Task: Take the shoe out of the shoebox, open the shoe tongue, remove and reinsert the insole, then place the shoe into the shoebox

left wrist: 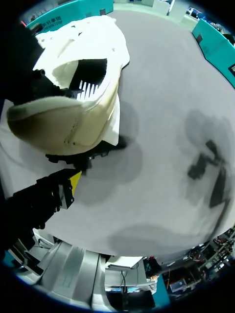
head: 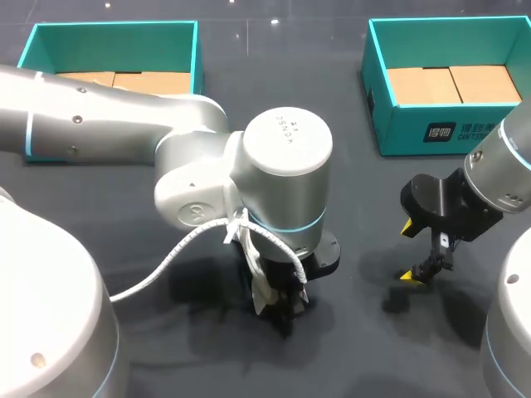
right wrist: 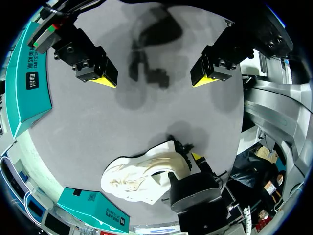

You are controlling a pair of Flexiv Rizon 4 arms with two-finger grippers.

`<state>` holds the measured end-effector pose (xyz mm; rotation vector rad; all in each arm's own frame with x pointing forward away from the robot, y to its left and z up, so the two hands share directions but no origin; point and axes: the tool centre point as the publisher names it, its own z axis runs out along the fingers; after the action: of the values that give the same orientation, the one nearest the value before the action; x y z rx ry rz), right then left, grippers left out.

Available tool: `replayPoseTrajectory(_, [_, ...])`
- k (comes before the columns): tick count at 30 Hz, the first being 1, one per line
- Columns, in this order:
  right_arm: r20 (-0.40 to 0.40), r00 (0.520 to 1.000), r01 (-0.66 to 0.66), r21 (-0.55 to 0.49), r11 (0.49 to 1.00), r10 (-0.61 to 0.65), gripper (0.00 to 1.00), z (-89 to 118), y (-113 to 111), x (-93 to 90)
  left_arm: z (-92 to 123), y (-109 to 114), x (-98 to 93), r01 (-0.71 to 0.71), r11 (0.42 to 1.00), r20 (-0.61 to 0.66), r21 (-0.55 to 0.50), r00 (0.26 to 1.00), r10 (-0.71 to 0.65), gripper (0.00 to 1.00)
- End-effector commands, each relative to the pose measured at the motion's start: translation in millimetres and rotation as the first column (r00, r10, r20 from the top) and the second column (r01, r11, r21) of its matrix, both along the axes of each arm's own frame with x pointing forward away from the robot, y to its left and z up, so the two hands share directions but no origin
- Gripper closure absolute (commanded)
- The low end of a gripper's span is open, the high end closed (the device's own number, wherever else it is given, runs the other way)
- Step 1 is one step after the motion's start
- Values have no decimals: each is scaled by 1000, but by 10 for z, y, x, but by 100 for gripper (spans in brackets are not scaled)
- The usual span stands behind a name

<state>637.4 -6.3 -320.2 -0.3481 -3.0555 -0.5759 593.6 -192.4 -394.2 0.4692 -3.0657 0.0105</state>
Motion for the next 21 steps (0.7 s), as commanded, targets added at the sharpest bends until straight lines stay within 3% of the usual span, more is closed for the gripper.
replayPoseTrajectory(1, [3, 1000, 0, 0, 1000, 0, 0, 2, -5, -19, -36, -35, -4, -4, 1000, -1, 3, 1000, 4, 76])
replayPoseTrajectory(3, [3, 1000, 0, 0, 1000, 0, 0, 2, -5, -19, -29, -31, -1, -6, 1000, -1, 3, 1000, 6, 100])
replayPoseTrajectory(12, [3, 1000, 0, 0, 1000, 0, 0, 2, -5, -19, 119, 16, 3, 18, 1000, 0, -5, 1000, -18, 100])
replayPoseTrajectory(21, [3, 1000, 0, 0, 1000, 0, 0, 2, -5, -19, 586, 138, 172, 137, 991, -24, -9, 990, -137, 100])
